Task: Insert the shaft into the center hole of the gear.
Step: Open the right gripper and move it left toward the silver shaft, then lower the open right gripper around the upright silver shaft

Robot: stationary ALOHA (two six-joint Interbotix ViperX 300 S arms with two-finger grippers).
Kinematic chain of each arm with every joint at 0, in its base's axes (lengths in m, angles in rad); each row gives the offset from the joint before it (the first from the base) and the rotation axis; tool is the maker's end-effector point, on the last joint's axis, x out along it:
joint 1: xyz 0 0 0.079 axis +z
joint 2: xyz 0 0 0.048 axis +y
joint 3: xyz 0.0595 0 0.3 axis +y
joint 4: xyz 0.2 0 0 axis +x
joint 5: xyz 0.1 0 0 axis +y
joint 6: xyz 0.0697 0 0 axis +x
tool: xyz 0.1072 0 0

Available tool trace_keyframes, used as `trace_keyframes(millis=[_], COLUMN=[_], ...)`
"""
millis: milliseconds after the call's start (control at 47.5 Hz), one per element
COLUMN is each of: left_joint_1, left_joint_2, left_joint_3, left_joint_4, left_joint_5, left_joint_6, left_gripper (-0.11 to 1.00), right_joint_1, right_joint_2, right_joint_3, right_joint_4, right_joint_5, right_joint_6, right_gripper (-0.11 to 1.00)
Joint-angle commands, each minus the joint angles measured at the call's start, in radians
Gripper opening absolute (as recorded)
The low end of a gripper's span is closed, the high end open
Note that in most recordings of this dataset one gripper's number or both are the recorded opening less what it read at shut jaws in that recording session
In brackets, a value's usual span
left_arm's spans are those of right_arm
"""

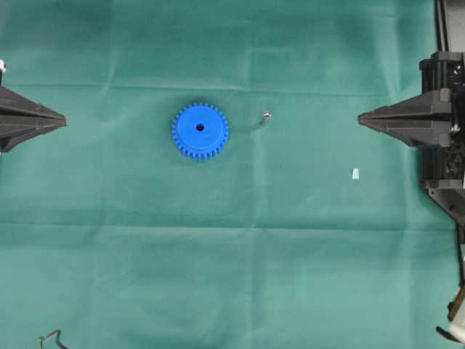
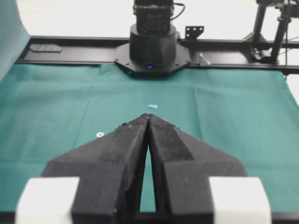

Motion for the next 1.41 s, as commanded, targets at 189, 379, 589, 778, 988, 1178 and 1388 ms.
trace_keyframes(millis=[189,379,589,778,988,1178,1388], left_joint_1=[-0.003,-0.003,-0.003,-0.003,-0.003,-0.003,-0.003], left_joint_2=[0.003,0.003,0.003,0.003,0.005,0.003,0.005], left_joint_3=[-0.055,-0.055,-0.055,-0.055,-0.055,-0.055,-0.055], left_joint_4=[0.012,0.012,0.012,0.012,0.012,0.014,0.012], left_joint_5=[0.017,0.028,0.028,0.028,0.035,0.035,0.040], left_joint_6=[-0.009,-0.009,-0.009,-0.009,-0.009,-0.009,-0.009], left_gripper=[0.00,0.00,0.00,0.00,0.00,0.00,0.00], right_joint_1=[-0.003,-0.018,-0.075,-0.114,-0.146,-0.183,-0.218], right_joint_2=[0.008,0.025,0.095,0.176,0.308,0.468,0.658], right_joint_3=[-0.029,-0.057,-0.092,-0.123,-0.156,-0.186,-0.207], right_joint_4=[0.002,0.000,0.000,0.003,0.005,0.008,0.018], right_joint_5=[0.060,0.100,0.129,0.129,0.109,0.098,0.072], right_joint_6=[0.002,0.003,0.003,0.008,0.009,0.009,0.011], right_gripper=[0.02,0.02,0.02,0.09,0.62,0.92,0.88])
